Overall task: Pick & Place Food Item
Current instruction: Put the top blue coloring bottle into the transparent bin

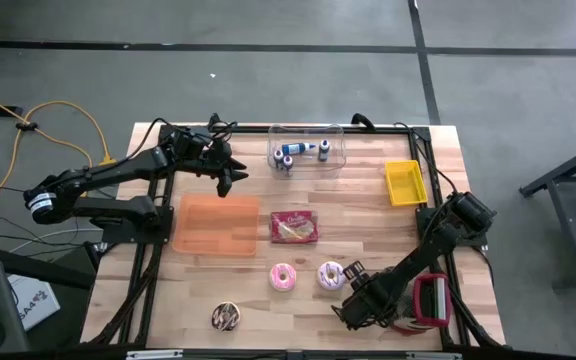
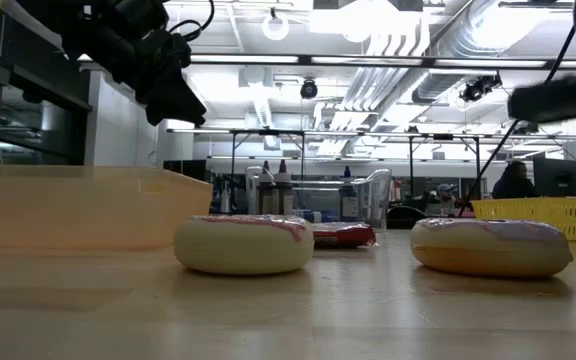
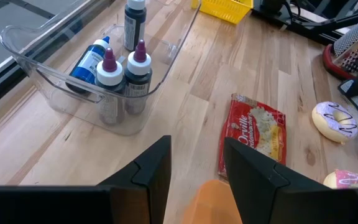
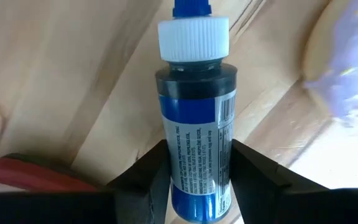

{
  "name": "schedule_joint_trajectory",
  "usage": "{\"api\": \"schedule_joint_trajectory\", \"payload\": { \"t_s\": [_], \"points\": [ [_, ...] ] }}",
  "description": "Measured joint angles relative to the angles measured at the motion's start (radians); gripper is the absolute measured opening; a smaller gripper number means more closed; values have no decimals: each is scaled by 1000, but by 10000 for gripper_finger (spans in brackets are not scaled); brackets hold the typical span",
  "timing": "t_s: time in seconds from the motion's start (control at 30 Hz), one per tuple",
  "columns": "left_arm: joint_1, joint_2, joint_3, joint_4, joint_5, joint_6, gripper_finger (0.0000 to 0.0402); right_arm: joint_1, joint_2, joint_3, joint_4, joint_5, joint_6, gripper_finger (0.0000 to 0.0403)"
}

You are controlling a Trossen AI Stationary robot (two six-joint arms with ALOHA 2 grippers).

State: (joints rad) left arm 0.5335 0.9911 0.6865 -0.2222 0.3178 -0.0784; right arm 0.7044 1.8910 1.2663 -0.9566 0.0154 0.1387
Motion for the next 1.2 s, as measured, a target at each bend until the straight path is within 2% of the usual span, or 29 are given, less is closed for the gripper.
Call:
{"api": "schedule_joint_trajectory", "payload": {
  "t_s": [0.23, 0.4, 0.73, 1.03, 1.2],
  "points": [
    [0, 0, 0, 0, 0, 0, 141, -6, -13, 83, 7, 6, -20, 136],
    [0, 0, 0, 0, 0, 0, 141, -38, -14, 133, 83, 51, -63, 136],
    [0, 0, 0, 0, 0, 0, 141, -196, -14, 150, 399, 88, -133, 136],
    [0, 0, 0, 0, 0, 0, 141, -359, -14, 150, 678, 81, -110, 136],
    [0, 0, 0, 0, 0, 0, 141, -430, -14, 150, 740, 81, -109, 136]
  ]
}}
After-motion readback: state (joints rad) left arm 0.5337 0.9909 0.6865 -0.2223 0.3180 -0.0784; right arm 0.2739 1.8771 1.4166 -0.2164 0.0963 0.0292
